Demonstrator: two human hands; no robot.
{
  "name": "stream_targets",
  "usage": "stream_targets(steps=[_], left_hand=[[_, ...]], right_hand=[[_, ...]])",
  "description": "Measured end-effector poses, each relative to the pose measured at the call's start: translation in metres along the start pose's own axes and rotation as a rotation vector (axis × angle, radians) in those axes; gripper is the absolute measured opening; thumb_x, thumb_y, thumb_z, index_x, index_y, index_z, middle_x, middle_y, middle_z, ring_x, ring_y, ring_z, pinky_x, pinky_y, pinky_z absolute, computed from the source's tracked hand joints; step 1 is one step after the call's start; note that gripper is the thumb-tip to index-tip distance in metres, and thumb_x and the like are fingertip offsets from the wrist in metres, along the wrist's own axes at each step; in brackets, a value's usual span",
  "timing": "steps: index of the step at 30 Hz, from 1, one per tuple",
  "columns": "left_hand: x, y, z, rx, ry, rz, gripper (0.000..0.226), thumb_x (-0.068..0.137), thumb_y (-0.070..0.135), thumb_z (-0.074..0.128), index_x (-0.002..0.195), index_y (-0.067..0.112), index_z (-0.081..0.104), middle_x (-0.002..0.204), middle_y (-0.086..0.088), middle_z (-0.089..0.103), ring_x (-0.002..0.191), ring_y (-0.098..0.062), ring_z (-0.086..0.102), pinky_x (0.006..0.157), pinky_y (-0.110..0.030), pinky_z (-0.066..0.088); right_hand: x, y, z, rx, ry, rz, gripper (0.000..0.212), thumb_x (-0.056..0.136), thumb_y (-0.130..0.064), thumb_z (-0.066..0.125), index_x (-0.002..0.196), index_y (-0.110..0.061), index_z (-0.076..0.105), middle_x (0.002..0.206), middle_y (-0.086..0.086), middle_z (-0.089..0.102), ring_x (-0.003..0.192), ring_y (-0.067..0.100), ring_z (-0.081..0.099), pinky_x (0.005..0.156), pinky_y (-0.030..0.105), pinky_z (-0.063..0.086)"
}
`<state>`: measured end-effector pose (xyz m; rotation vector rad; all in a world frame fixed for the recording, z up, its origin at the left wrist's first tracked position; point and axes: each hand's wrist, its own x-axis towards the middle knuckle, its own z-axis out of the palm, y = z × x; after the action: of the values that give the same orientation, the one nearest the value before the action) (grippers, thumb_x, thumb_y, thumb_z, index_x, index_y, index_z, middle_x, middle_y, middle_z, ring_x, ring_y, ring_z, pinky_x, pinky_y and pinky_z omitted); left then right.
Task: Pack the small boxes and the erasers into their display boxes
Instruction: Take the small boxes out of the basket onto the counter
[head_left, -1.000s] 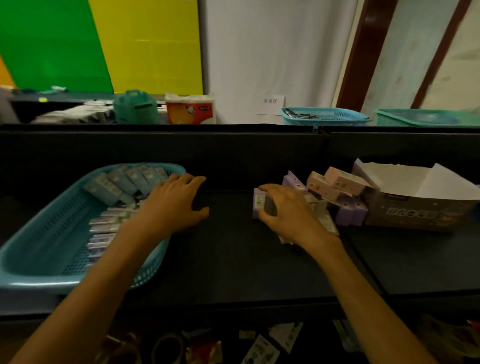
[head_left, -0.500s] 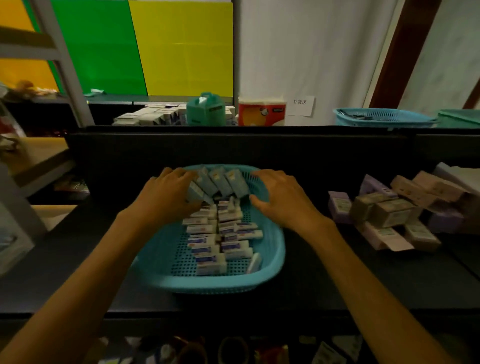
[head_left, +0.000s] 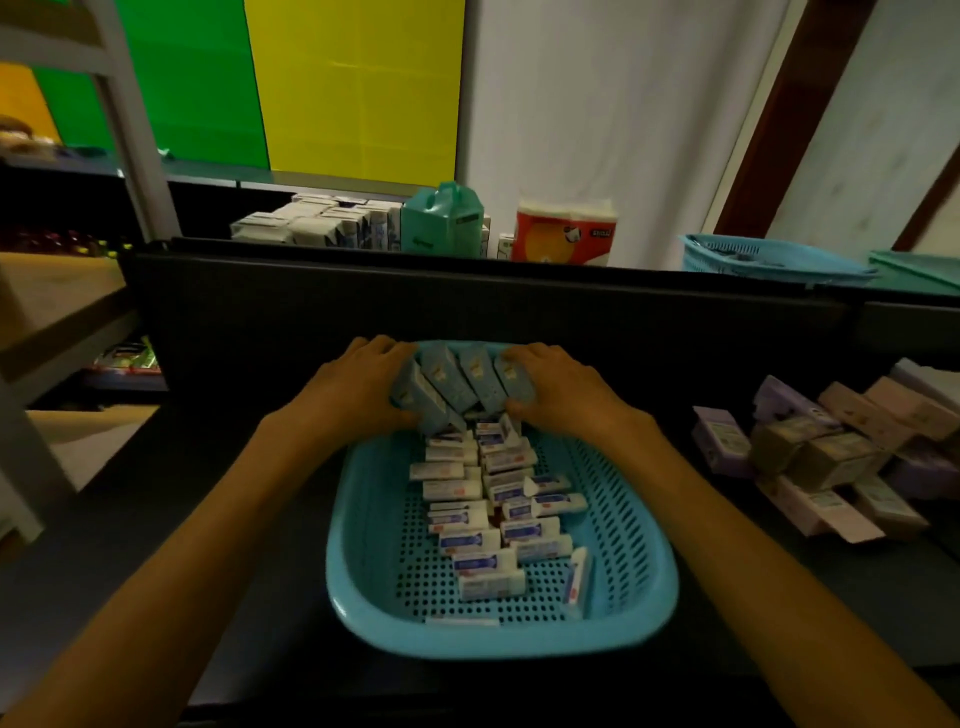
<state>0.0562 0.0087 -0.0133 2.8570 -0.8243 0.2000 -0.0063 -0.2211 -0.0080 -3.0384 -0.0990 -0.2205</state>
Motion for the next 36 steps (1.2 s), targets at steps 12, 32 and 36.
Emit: stream_targets(steps=[12,32,36], left_hand=[[0.047,0.002,0.016,-0.047,-0.083,0.083,0.098,0.064,0.052,0.078,0.144,0.038,0.023,0.141,0.006,0.034,0.126,-0.022,0.036,0.106,-0.056,0.025],[0.03,0.016,0.015,-0.092,-0.012,0.174,0.058,0.078,0.043,0.07,0.129,0.037,0.044,0.128,0.005,0.046,0.108,-0.017,0.049,0.089,-0.037,0.047],[0.025,0.019,0.013,-0.08,-0.005,0.171,0.055,0.08,0.046,0.066,0.129,0.04,0.043,0.127,0.007,0.044,0.102,-0.015,0.049,0.082,-0.035,0.048]], right_hand=[[0.049,0.006,0.012,-0.119,-0.017,-0.132,0.078,0.083,-0.057,0.061,0.146,-0.033,0.024,0.141,0.004,0.035,0.123,0.029,0.035,0.086,0.043,0.044],[0.024,0.015,0.013,-0.028,0.059,-0.05,0.07,0.084,-0.051,0.061,0.144,-0.035,0.028,0.138,0.0,0.047,0.117,0.028,0.052,0.09,0.041,0.044],[0.016,0.018,0.011,0.038,0.103,-0.037,0.066,0.083,-0.049,0.061,0.14,-0.037,0.031,0.13,-0.002,0.051,0.111,0.025,0.054,0.087,0.038,0.045]])
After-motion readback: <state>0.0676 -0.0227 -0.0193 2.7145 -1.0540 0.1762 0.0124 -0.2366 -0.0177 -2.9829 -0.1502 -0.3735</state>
